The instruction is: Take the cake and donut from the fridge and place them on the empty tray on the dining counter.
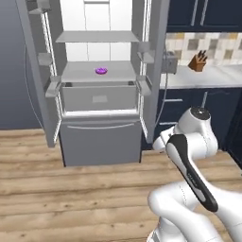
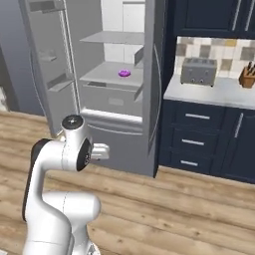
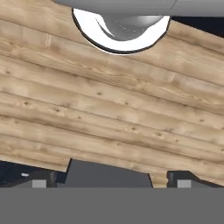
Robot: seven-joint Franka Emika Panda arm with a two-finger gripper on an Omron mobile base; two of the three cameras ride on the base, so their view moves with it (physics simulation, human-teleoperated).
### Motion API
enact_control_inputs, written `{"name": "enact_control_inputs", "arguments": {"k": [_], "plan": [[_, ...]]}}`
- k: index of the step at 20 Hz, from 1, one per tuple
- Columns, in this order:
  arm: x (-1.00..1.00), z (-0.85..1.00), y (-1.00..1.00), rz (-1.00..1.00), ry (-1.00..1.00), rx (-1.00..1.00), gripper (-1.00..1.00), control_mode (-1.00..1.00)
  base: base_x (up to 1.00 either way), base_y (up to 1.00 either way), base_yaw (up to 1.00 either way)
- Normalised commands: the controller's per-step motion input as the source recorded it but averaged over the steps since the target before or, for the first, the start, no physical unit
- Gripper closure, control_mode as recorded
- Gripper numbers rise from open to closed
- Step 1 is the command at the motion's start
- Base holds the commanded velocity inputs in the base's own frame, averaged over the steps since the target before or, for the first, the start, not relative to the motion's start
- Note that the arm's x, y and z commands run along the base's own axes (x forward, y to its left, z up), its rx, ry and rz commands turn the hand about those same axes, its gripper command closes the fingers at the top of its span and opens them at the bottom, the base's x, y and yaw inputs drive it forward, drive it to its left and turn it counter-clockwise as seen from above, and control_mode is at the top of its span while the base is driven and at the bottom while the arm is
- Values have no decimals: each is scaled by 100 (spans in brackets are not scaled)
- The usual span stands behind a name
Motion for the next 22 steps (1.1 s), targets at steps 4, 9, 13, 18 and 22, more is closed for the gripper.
{"name": "enact_control_inputs", "arguments": {"k": [4, 9, 13, 18, 22], "plan": [[0, 0, 0, 0, 0, 0, -100, 100, 99, 19, 42], [0, 0, 0, 0, 0, 0, -100, 100, 99, 11, 40], [0, 0, 0, 0, 0, 0, -100, 100, 89, 1, 33], [0, 0, 0, 0, 0, 0, -100, 100, 65, 18, 3], [0, 0, 0, 0, 0, 0, -100, 100, 60, 44, -5]]}}
